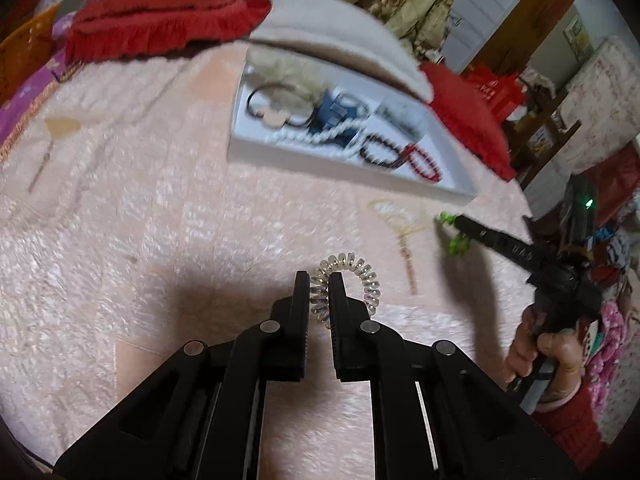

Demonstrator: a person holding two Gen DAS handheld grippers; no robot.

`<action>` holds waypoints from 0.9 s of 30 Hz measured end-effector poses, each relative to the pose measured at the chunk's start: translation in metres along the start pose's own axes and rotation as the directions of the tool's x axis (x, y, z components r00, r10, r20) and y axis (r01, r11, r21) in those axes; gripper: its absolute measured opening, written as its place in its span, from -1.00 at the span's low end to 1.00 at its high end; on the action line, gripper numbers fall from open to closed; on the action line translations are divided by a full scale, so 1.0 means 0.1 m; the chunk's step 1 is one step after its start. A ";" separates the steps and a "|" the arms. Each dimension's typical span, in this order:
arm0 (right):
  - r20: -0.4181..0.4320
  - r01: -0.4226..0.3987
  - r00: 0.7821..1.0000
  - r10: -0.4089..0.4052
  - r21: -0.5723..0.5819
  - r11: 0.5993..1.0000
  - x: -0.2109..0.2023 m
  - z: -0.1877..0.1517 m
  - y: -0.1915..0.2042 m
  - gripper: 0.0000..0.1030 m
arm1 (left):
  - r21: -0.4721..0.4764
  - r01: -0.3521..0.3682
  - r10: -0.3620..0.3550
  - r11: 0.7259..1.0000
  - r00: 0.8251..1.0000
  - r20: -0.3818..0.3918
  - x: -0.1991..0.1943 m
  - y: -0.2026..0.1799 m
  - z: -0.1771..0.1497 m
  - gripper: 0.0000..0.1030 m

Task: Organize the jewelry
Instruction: 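Carry the gold coil bracelet to the box with the left gripper while the right grasps the green bead bracelet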

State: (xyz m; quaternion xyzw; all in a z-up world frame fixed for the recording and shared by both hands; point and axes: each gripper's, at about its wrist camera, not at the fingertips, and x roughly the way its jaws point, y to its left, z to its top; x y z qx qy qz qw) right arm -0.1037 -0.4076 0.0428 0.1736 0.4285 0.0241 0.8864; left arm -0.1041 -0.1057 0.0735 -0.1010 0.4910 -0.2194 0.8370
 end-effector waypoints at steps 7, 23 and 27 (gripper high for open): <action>0.042 -0.058 0.998 0.056 0.038 0.998 -0.30 0.16 -0.04 -0.83 | 0.047 0.036 -0.038 0.998 0.998 0.053 -0.31 -0.24 0.26 -0.85; 0.080 0.008 0.997 -0.009 0.006 1.000 -0.19 1.14 -0.16 -0.83 | 0.095 0.041 -0.044 0.995 0.999 0.026 0.41 -0.91 1.60 -0.85; 0.020 0.047 0.999 -0.047 0.008 0.999 0.18 1.24 -0.30 -0.83 | 0.111 0.000 0.005 0.994 0.999 -0.049 1.00 -0.98 1.78 -0.84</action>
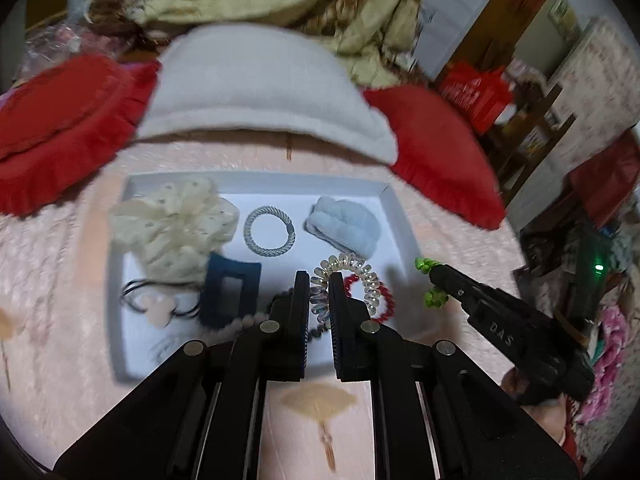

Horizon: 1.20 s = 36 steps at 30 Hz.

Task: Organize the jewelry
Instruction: 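Carry the gold coil bracelet to the box with the left gripper while the right grasps the green bead bracelet, then open both grippers to drop the gold and green bracelets into the box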

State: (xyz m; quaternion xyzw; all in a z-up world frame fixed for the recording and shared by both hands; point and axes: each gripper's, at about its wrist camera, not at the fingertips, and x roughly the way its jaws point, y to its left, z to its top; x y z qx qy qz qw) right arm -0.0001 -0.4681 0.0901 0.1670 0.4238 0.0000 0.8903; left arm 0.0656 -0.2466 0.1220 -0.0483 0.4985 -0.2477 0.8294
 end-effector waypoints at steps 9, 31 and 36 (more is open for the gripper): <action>-0.050 0.045 0.998 -0.045 -0.005 0.999 0.45 0.02 -0.17 -0.83 | 0.033 -0.078 0.081 0.996 0.991 -0.103 0.90 0.01 0.20 -0.84; -0.023 0.211 0.977 -0.212 -0.036 0.977 0.09 -0.34 -0.36 -0.29 | -0.077 -0.213 0.212 0.974 0.977 -0.030 -0.26 1.01 -0.21 -0.32; -0.042 0.230 0.972 -0.231 -0.020 0.973 0.15 -0.48 -0.41 -0.30 | -0.148 -0.227 0.216 0.962 0.972 -0.092 -0.09 1.43 -0.49 -0.32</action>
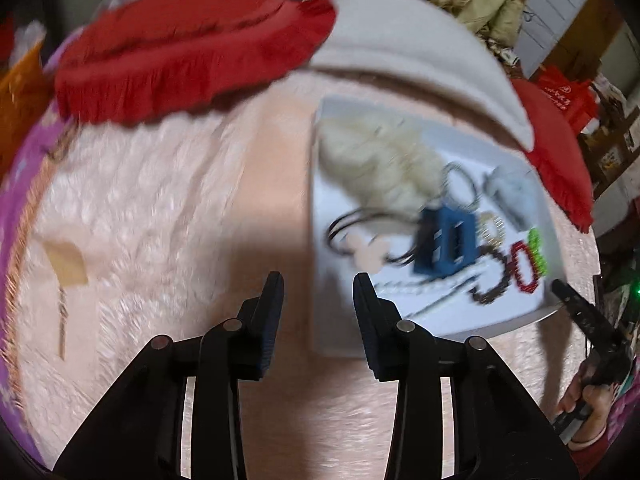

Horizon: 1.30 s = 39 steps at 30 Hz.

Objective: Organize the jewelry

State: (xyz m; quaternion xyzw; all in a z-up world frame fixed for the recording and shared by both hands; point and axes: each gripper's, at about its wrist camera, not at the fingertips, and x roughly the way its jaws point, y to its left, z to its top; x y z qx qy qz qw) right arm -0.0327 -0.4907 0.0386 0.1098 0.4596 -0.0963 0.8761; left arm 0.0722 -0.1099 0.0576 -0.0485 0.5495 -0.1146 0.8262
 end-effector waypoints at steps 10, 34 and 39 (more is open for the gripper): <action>-0.021 -0.056 0.998 0.056 -0.019 0.998 -0.18 -0.14 0.11 -0.62 | -0.035 0.033 -0.033 0.999 0.999 -0.011 0.18 0.05 -0.28 -0.64; 0.122 -0.075 0.990 0.069 0.041 0.996 -1.04 -0.70 -0.08 -0.33 | -0.039 -0.167 0.172 0.985 0.952 0.254 -1.27 0.11 -1.32 -0.31; 0.124 -0.085 0.989 0.075 0.072 0.994 -1.23 -1.01 -0.13 -0.33 | -0.063 -0.196 0.206 0.979 0.924 0.323 -1.53 0.07 -1.52 -0.29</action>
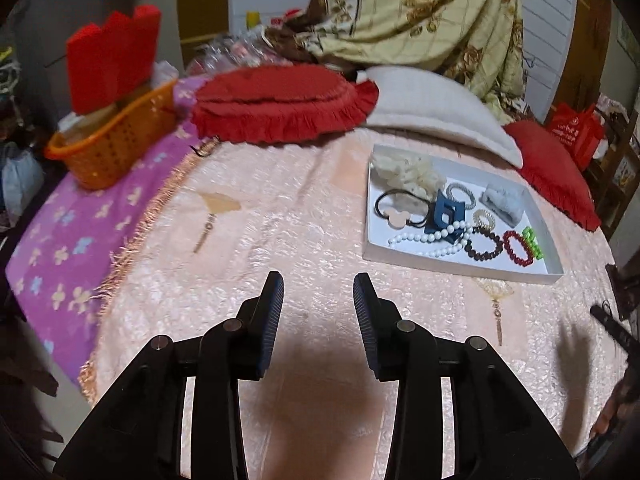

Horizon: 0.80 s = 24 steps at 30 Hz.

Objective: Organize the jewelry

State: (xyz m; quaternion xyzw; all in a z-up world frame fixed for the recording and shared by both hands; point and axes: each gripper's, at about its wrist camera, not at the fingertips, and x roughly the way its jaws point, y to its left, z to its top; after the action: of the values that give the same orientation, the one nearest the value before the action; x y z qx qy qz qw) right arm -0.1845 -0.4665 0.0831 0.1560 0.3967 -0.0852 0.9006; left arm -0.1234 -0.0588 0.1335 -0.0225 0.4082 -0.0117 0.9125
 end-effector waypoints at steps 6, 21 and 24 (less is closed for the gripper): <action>0.010 -0.027 1.000 0.027 0.061 0.998 -0.21 -0.27 -0.06 -0.33 | -0.004 0.006 -0.006 1.000 0.999 0.035 -0.24 0.03 -0.12 -0.06; 0.001 0.005 1.000 -0.004 -0.044 0.999 0.40 0.68 0.23 -0.30 | -0.020 0.135 -0.136 0.991 0.983 -0.124 0.73 -0.05 0.38 -0.06; -0.037 0.040 0.998 -0.043 -0.075 0.996 0.69 0.79 0.28 -0.30 | -0.034 0.152 -0.155 0.988 0.973 -0.171 1.07 -0.13 0.46 -0.06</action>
State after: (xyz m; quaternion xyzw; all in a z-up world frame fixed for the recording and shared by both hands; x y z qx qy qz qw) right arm -0.0761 -0.4698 0.0888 0.1157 0.4201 -0.0858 0.8960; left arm -0.0180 -0.0745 0.0853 -0.0624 0.4830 -0.0799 0.8697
